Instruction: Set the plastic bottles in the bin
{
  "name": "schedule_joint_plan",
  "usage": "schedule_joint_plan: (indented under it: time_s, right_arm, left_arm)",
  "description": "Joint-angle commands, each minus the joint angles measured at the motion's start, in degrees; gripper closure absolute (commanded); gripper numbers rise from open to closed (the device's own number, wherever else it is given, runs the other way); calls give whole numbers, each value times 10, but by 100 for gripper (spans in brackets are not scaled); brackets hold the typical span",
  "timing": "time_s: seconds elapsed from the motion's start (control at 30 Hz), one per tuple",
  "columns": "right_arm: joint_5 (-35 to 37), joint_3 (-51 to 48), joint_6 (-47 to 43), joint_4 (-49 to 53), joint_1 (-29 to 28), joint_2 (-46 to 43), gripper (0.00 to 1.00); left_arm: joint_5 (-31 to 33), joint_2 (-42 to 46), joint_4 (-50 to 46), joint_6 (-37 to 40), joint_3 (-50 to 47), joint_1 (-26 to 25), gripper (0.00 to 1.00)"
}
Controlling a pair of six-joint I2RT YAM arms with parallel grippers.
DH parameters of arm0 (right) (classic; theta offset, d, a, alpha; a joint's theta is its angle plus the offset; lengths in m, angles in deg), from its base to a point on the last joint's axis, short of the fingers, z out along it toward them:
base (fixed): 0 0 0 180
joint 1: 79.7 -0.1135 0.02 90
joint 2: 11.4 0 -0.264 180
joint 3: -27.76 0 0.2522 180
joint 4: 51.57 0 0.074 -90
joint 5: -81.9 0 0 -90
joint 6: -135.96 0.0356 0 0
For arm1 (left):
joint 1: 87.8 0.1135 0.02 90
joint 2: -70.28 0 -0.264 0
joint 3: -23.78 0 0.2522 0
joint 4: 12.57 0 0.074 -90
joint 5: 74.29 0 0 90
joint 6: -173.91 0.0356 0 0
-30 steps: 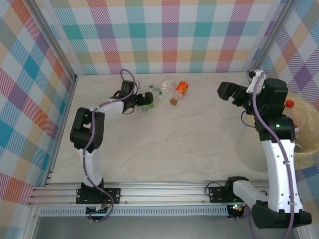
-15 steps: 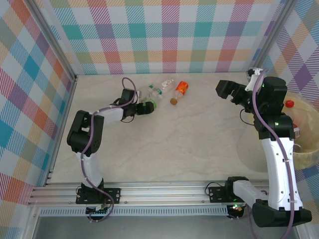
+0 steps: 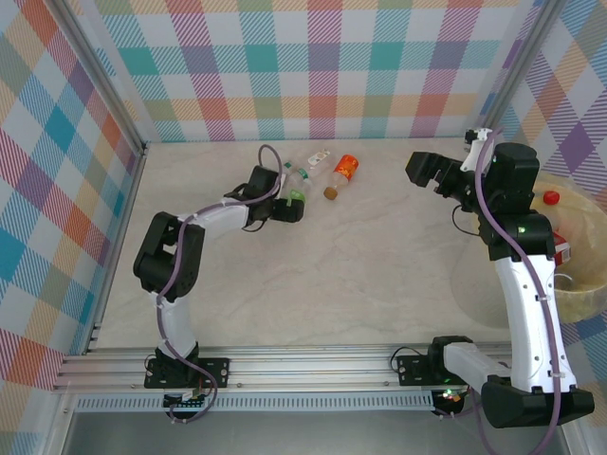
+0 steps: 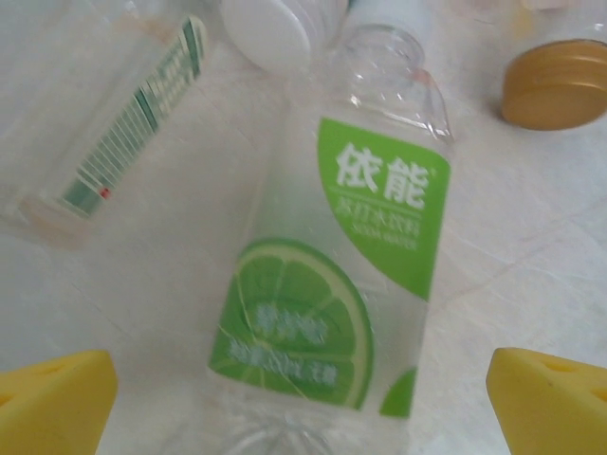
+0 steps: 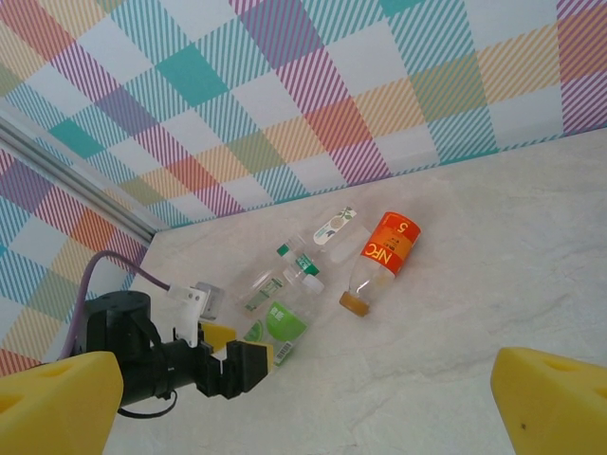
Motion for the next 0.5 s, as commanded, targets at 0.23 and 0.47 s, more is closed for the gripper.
schedule_joint_plan:
  time_s: [0.23,0.47]
  right_arm:
    - [2,3,1,-18,-7,-7,0]
    - [-6,-5,3,-19,-11,-1,0]
  left_arm:
    - [74,-63,-44,59,63,-22,10]
    - [73,-78,-50,58,77,-32,33]
